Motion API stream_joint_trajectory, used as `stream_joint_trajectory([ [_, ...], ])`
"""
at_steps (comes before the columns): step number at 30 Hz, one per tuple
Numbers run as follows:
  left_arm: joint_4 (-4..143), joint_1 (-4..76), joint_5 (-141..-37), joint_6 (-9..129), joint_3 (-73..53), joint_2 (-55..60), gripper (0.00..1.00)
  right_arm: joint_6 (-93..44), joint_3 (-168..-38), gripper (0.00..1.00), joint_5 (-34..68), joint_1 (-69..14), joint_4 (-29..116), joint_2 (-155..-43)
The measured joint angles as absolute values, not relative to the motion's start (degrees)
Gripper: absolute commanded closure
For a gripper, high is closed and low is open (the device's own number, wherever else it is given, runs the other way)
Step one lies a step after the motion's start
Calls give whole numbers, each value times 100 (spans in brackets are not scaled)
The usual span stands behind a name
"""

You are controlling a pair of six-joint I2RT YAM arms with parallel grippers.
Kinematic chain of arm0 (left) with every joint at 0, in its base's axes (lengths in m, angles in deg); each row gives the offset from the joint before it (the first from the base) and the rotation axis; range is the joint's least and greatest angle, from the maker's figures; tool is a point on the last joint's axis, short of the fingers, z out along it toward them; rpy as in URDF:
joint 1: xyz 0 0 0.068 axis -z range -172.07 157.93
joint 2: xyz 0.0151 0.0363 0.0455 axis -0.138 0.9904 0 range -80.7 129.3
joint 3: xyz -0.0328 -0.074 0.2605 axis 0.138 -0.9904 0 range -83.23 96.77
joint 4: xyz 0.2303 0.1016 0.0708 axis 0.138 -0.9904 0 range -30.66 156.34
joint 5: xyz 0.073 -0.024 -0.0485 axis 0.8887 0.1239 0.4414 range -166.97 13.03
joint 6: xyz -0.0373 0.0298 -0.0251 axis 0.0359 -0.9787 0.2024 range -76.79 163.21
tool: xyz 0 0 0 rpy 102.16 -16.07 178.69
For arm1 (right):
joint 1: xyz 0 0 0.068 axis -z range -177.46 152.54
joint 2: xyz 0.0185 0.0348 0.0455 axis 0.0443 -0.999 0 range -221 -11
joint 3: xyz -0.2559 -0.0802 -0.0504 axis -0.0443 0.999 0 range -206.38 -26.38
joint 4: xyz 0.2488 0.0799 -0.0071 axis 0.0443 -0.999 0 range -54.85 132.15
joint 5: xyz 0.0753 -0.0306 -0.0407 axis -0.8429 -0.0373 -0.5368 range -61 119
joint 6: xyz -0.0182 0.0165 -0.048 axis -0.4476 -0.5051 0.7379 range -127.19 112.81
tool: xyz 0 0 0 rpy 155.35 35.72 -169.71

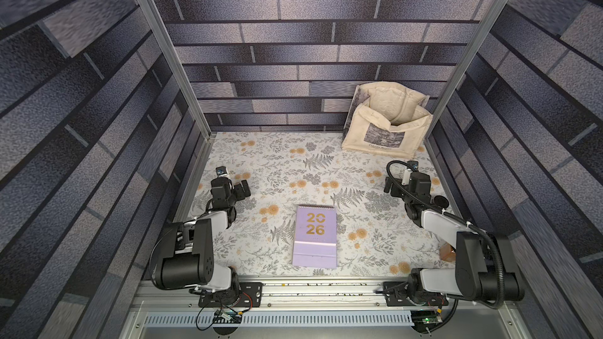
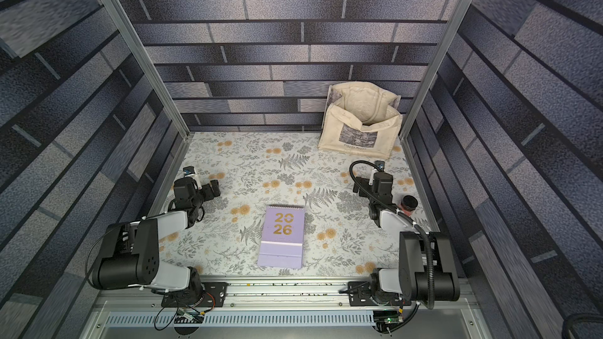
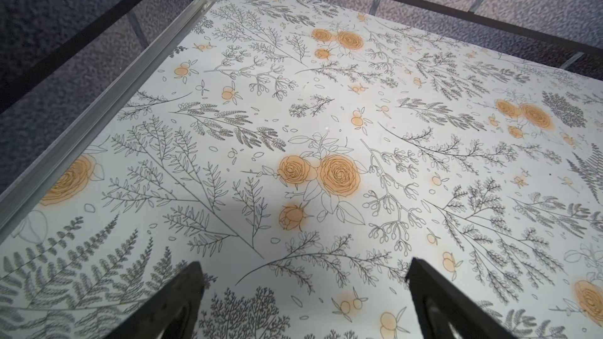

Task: Stack the calendars
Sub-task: Reset both arms

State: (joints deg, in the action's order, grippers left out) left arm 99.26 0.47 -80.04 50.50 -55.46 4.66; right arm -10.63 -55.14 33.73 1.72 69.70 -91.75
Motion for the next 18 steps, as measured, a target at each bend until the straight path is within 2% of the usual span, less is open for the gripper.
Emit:
stream_joint_trajectory([
  [6,10086,185,-8015,4858,-5494,637,0,-867,-5074,0,3050,172,7921,-9693],
  [9,10670,244,-8010,4784,-5675,656,0,-816,-4812,0,2971,172,8657,-9785],
  [18,11225,292,-7857,4766,-5995,763,0,-814,-4679,0,2999,170,9123,-9853],
])
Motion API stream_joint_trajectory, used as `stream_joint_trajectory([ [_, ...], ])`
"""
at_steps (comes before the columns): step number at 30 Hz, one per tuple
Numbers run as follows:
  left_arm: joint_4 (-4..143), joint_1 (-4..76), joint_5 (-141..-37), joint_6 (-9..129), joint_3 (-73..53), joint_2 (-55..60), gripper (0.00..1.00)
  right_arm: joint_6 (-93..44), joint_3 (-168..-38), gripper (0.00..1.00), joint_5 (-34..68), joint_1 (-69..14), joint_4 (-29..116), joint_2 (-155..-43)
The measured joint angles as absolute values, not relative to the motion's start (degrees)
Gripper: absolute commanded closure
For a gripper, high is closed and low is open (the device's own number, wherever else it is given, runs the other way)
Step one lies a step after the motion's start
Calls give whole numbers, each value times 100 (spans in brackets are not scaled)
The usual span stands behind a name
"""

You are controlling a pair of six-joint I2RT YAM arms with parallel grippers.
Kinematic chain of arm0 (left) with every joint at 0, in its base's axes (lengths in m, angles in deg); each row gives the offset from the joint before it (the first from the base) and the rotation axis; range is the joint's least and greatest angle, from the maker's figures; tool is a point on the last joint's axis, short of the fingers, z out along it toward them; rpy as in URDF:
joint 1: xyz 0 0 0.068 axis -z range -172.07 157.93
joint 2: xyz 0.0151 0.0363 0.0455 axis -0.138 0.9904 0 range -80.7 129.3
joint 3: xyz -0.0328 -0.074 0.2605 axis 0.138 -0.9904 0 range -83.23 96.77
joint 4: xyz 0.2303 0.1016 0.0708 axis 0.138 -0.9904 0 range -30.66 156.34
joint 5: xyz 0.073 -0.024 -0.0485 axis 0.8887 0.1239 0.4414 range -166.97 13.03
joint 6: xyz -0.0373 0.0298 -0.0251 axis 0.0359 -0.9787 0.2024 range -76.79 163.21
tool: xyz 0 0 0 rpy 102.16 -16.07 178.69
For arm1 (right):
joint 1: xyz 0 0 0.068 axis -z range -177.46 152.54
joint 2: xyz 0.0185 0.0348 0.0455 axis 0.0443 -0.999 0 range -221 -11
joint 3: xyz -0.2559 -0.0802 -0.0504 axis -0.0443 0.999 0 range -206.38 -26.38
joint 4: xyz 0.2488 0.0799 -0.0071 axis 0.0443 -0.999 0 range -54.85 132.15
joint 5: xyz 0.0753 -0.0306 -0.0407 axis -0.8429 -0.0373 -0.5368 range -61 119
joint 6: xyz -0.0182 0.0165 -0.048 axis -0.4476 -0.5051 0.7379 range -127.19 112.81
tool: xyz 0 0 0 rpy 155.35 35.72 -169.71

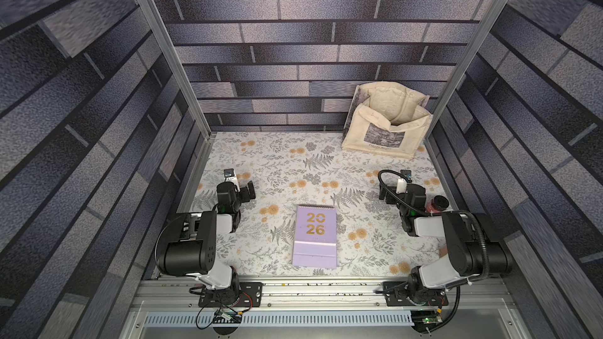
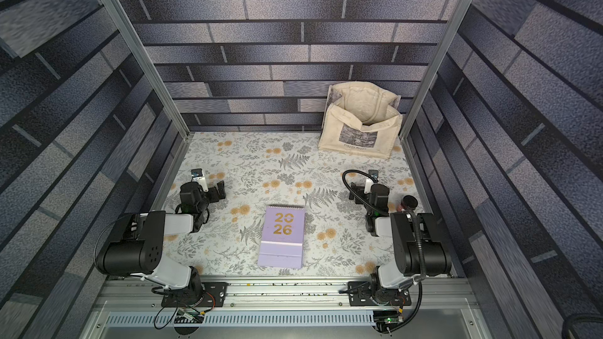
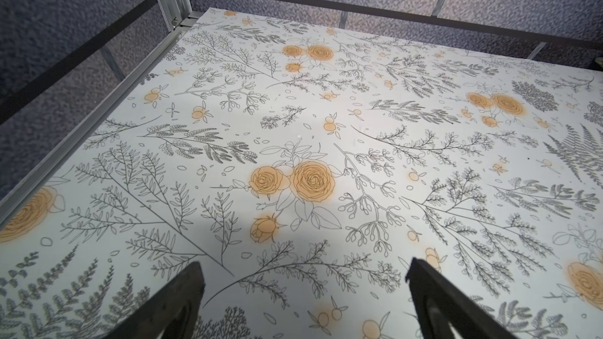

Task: Stack the calendars
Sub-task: Reset both arms

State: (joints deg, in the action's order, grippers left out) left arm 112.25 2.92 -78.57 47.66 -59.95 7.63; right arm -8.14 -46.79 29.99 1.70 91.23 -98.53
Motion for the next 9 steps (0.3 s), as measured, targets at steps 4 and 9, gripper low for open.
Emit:
stream_joint_trajectory([
  [4,11255,298,-7809,4764,-5992,763,0,-814,-4679,0,3001,170,9173,-9853],
  [9,11262,298,-7796,4766,-5992,763,0,-810,-4683,0,3045,165,9177,-9853],
])
